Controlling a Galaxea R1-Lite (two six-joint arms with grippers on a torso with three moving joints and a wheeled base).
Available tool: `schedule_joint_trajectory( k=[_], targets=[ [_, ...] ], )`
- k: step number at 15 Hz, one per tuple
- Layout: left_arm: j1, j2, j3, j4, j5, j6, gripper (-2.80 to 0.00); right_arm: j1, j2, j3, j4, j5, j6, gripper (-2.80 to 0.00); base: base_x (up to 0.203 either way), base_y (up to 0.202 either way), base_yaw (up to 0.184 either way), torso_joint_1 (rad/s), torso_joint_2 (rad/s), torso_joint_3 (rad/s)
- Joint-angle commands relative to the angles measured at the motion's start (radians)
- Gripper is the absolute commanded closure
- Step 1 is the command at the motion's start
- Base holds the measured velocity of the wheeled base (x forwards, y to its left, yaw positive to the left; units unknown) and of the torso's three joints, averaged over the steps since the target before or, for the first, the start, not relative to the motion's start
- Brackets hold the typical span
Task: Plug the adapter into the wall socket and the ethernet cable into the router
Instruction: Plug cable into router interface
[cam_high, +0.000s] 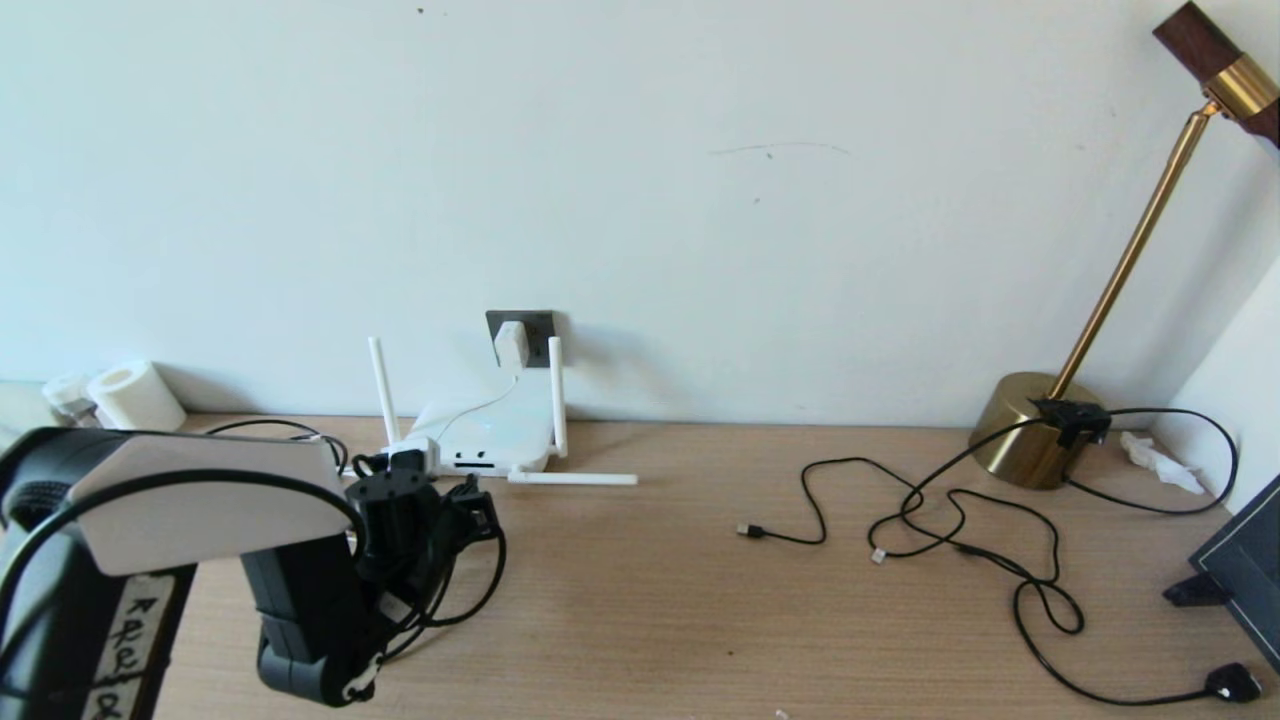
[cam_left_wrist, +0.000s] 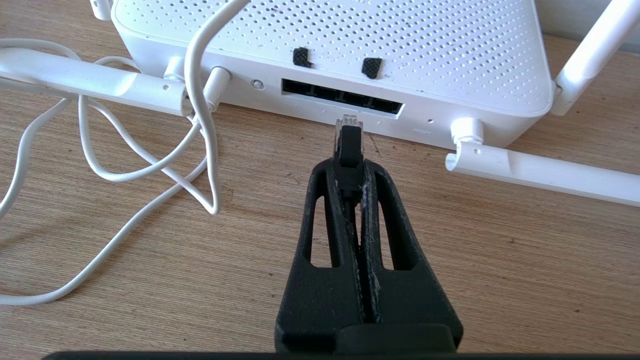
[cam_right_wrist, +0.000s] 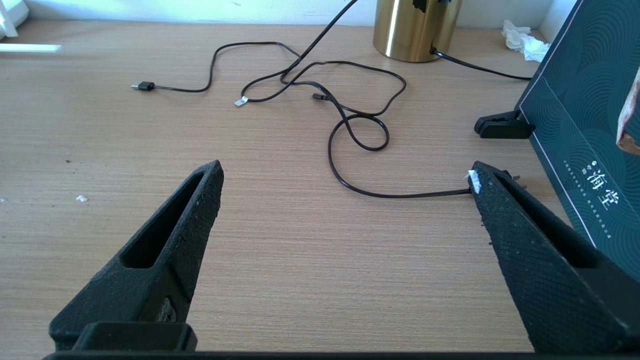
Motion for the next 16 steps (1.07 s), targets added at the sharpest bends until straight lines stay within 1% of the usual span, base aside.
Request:
schedule_joint_trajectory(
  k=[1,6,10,13,16],
  targets=[
    [0.002,0.007,-0.005,-0.008,0.002,-0.001,0.00,0.000,0.000,0.000,0.001,0.000,0.000,-2.80,0.000,0.000,0.000,0.000,0.00,0.000],
    [0.002,0.013,-0.009,-0.008,-0.006,0.001,0.00,0.000,0.001,0.000,0.001,0.000,0.000,-2.80,0.000,0.000,0.000,0.000,0.00,0.000],
    [0.002,0.013,-0.011,-0.008,-0.009,0.016,0.00,0.000,0.001,0.000,0.001,0.000,0.000,-2.80,0.000,0.000,0.000,0.000,0.00,0.000],
    [0.005,0.013,-0.009,-0.008,-0.049,0.019,0.00,0.000,0.001,0.000,0.001,0.000,0.000,-2.80,0.000,0.000,0.000,0.000,0.00,0.000],
    [0.009,0.013,-0.012,-0.008,-0.052,0.020,0.00,0.000,0.001,0.000,0.001,0.000,0.000,-2.80,0.000,0.000,0.000,0.000,0.00,0.000]
  ],
)
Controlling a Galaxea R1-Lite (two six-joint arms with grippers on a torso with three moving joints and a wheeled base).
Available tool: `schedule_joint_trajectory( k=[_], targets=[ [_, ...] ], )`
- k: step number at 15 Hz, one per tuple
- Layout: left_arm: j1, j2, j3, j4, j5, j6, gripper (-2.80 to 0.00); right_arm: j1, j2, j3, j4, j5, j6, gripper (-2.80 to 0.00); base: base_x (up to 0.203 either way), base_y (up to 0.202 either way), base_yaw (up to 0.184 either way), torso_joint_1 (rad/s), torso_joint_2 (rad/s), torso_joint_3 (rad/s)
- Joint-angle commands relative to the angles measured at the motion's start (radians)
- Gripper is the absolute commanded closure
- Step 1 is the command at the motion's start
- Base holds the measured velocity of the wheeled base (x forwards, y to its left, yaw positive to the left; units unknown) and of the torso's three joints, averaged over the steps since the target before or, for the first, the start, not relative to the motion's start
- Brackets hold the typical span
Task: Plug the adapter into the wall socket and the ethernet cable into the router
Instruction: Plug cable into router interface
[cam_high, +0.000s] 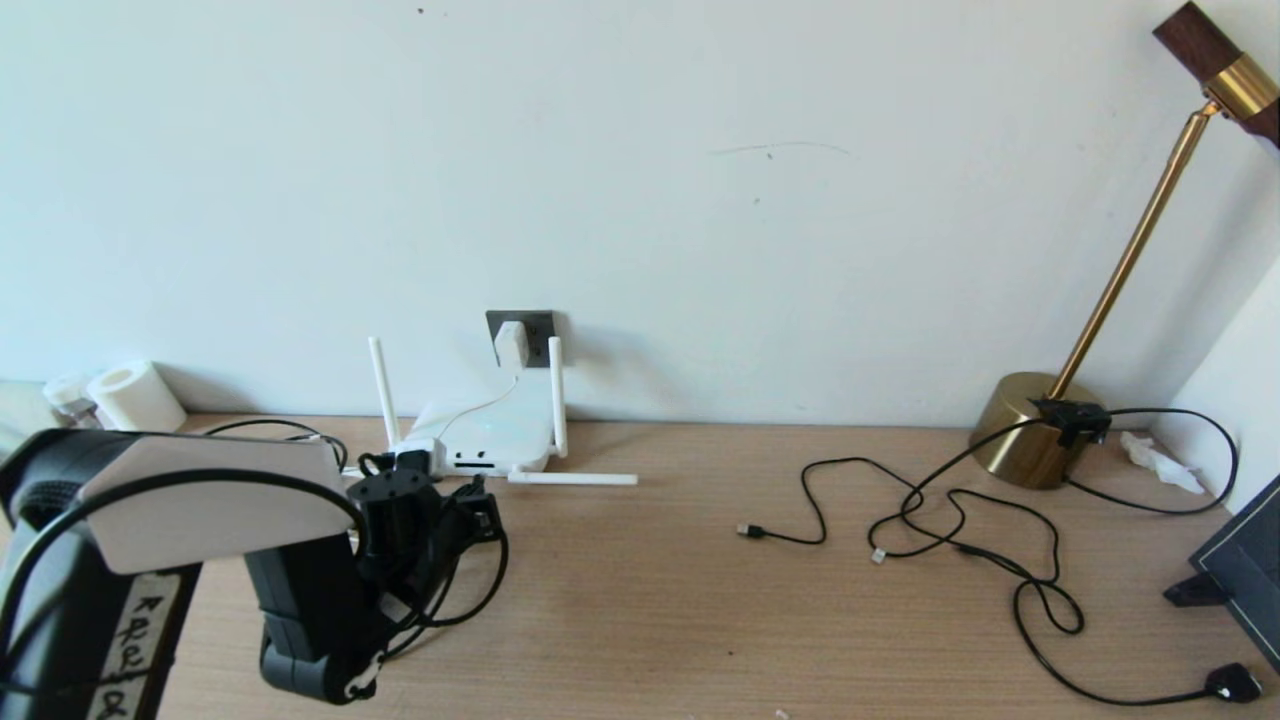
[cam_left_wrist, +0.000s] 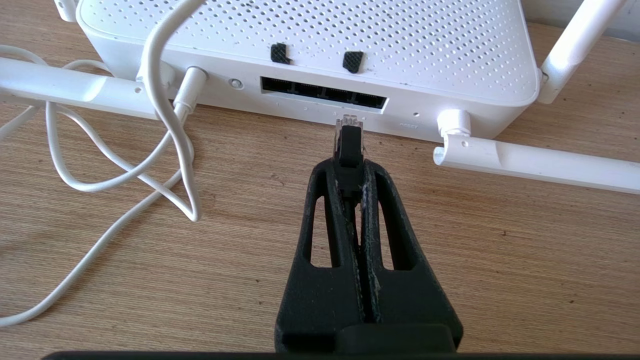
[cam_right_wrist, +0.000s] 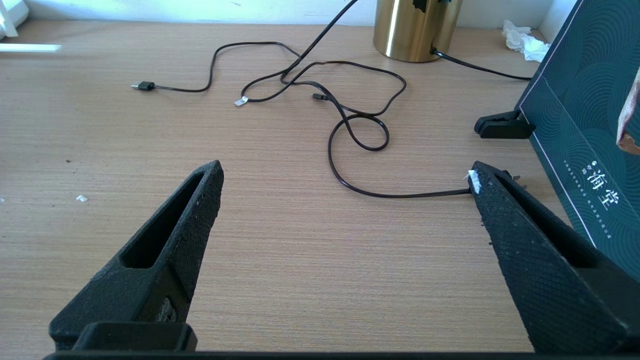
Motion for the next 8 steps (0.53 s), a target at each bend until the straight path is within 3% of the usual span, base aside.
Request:
schedule_joint_trajectory(
  k=[1,8],
  targets=[
    [0.003,0.001,-0.002,-0.009,0.001,0.000,0.00,0.000,0.001,0.000,0.000,0.000,0.000,-2.80,0.000,0.000,0.000,0.000,0.00,0.000],
    [0.010,-0.002,-0.002,-0.009,0.001,0.000,0.00,0.000,0.001,0.000,0.000,0.000,0.000,-2.80,0.000,0.000,0.000,0.000,0.00,0.000]
  ],
)
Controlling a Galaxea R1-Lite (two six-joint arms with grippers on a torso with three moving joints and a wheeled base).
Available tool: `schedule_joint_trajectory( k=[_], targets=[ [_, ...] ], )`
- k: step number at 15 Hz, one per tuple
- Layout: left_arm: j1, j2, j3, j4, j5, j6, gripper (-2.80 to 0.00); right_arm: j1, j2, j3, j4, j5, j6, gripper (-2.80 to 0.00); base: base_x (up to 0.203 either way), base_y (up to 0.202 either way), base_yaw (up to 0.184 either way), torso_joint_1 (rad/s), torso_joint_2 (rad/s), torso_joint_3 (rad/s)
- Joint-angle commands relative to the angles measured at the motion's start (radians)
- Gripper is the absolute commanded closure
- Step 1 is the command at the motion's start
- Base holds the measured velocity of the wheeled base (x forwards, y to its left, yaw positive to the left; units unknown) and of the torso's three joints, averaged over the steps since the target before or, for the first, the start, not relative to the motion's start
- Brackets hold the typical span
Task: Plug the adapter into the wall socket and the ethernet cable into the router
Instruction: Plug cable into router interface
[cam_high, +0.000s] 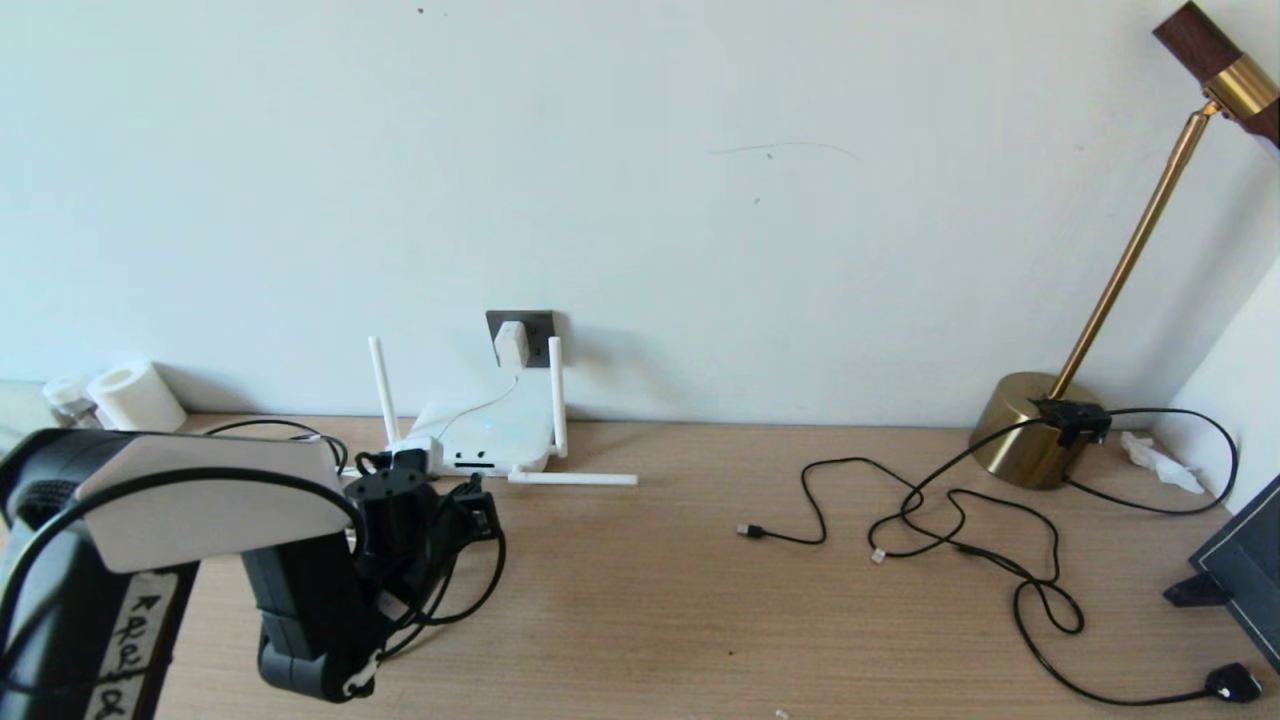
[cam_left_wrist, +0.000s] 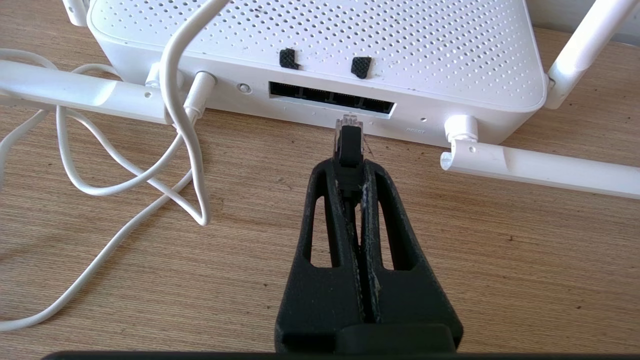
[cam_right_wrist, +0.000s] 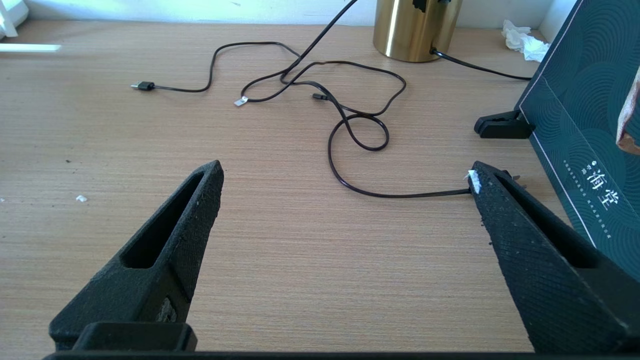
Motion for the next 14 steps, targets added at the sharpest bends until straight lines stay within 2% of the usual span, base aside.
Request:
schedule_joint_trajectory(
  k=[1,11,14],
  targets=[
    [0.002,0.000,-0.002,-0.008,0.002,-0.001,0.00,0.000,0.000,0.000,0.001,0.000,0.000,-2.80,0.000,0.000,0.000,0.000,0.00,0.000],
    [0.017,0.011,-0.028,-0.008,-0.023,0.025,0.00,0.000,0.000,0.000,0.001,0.000,0.000,-2.80,0.000,0.000,0.000,0.000,0.00,0.000],
    [0.026,0.017,-0.034,-0.008,-0.050,0.052,0.00,0.000,0.001,0.000,0.001,0.000,0.000,-2.80,0.000,0.000,0.000,0.000,0.00,0.000]
  ],
)
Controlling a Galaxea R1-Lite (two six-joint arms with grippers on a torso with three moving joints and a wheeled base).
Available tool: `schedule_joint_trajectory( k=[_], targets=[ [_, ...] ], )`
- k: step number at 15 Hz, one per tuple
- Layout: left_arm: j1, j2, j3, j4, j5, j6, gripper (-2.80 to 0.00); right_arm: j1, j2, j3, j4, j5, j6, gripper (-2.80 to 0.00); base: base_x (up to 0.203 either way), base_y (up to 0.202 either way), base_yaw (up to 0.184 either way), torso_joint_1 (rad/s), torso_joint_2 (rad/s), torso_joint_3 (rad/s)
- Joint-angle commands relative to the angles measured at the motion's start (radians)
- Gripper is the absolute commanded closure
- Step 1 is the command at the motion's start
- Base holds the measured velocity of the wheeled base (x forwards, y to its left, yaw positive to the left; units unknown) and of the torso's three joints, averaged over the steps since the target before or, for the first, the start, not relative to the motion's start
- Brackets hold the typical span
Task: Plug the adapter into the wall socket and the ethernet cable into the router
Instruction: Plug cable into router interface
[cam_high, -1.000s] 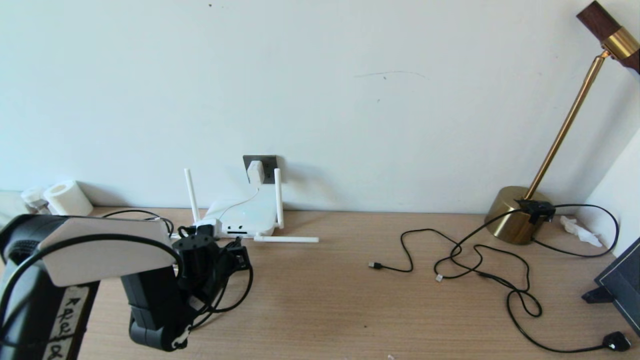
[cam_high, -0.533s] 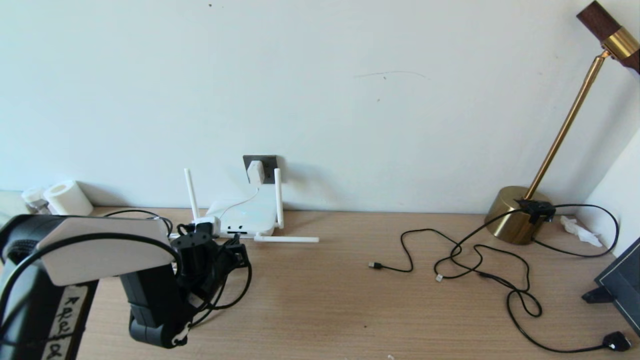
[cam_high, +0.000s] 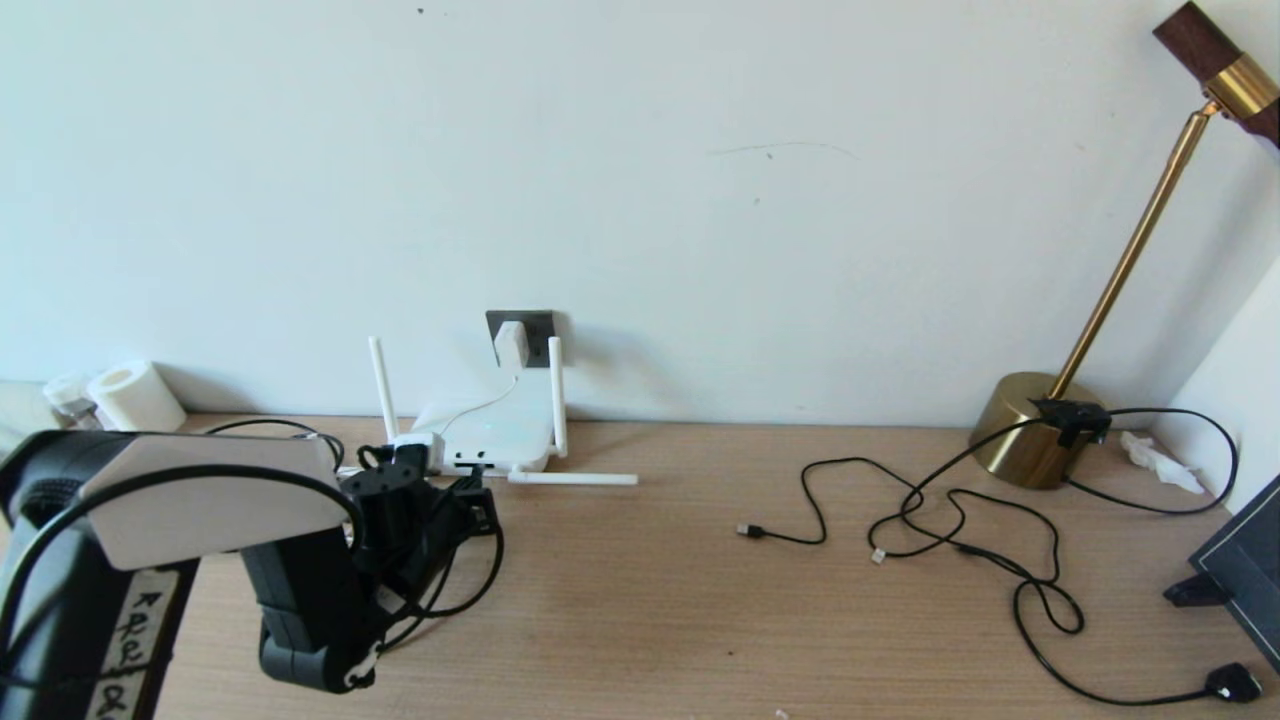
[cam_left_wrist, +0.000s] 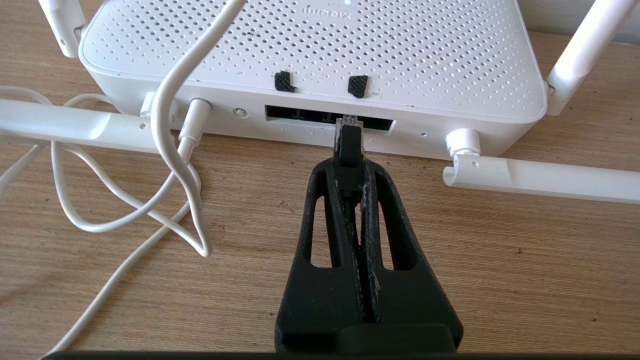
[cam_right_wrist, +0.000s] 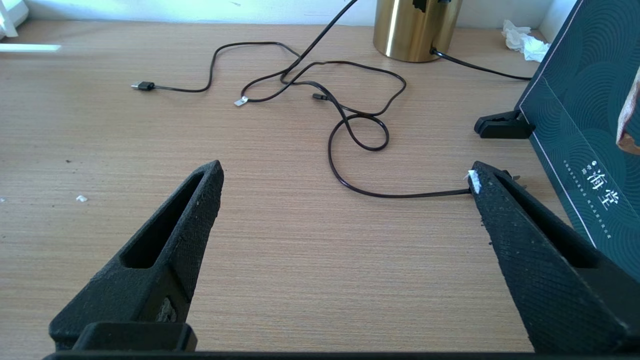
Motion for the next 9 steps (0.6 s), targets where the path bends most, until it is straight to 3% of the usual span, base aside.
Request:
schedule_joint_trajectory(
  k=[1,9],
  targets=[
    [0.004,0.006,-0.012,-0.008,-0.002,0.006,0.00,0.000,0.001,0.000,0.001,0.000,0.000,-2.80,0.000,0.000,0.000,0.000,0.00,0.000],
    [0.004,0.008,-0.022,-0.008,-0.015,0.011,0.00,0.000,0.001,0.000,0.001,0.000,0.000,-2.80,0.000,0.000,0.000,0.000,0.00,0.000]
  ],
)
